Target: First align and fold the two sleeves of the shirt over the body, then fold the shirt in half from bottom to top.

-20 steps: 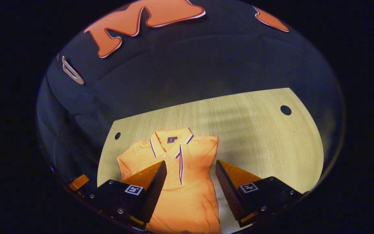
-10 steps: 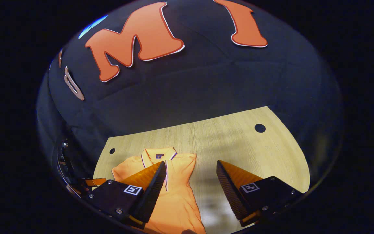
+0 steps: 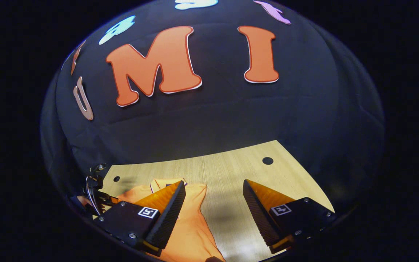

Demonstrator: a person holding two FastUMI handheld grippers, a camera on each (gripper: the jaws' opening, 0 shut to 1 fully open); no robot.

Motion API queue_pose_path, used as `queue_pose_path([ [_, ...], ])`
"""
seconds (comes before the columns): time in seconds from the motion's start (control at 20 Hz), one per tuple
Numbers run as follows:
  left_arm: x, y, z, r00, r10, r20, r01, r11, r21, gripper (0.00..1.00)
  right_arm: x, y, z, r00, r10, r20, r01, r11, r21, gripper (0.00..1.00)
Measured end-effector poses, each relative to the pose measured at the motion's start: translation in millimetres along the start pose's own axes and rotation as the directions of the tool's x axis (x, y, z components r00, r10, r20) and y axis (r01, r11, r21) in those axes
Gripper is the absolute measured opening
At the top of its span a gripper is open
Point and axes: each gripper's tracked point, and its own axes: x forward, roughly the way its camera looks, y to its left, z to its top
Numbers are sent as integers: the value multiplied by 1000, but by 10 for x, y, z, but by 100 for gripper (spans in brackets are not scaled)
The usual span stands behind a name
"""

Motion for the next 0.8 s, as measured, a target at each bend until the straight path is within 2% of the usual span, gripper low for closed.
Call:
queue_pose_path([
  [0.2,107,16,104,999,26,-40,-26,1000,3,97,-273,-63,194,995,-34,90,33,999,8,97],
  [0.3,109,-44,107,998,26,-61,-25,1000,11,93,-376,-110,235,993,-50,108,50,999,10,96],
  [0.4,130,-140,121,998,13,-63,-10,998,55,75,-431,-159,228,991,-66,117,66,998,8,96],
  [0.55,115,-217,143,998,2,-57,3,997,80,12,-464,-197,193,991,-75,111,76,997,-5,96],
  [0.8,-170,-452,325,996,-81,29,76,985,154,12,-528,-315,219,988,-87,128,90,996,-20,97],
])
